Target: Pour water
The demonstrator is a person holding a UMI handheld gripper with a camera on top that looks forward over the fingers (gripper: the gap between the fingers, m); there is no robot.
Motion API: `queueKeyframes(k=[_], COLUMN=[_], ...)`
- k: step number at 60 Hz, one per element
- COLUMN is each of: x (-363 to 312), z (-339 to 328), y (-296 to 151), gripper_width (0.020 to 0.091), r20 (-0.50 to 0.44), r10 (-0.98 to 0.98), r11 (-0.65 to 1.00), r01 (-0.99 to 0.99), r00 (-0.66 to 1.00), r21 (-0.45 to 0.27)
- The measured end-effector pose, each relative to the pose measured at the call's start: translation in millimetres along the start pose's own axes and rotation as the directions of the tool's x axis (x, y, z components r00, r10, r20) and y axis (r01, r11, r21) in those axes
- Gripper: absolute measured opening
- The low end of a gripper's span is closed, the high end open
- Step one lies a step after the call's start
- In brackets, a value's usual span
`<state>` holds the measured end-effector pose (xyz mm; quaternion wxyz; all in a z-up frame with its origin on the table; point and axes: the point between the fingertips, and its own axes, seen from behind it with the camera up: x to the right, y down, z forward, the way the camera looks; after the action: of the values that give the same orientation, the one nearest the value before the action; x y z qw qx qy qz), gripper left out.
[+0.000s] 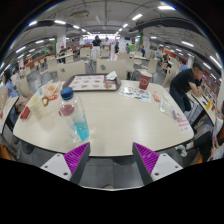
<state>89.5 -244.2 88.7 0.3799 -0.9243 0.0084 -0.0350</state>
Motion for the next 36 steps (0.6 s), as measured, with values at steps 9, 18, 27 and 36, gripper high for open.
queueKeyframes(k=[9,18,27,36], x=[-56.9,-100.8,-114.5,-111.7], z=[19.2,40.1,68.7,101.0], y=[-8.3,-34.0,-57.7,-71.2], gripper_width=[0.0856,0.0854,0.0837,0.0682], r20=[0.063,0.094,0.07,0.041], r10=[0.028,0.031,0.051,0.097], r11=[0.998,0.989,0.975,0.959], r01=[-0.032,-0.044,-0.065,-0.104], r00=[0.998,0.995,0.996,0.994], r21=[0.059,0.14,0.213,0.262])
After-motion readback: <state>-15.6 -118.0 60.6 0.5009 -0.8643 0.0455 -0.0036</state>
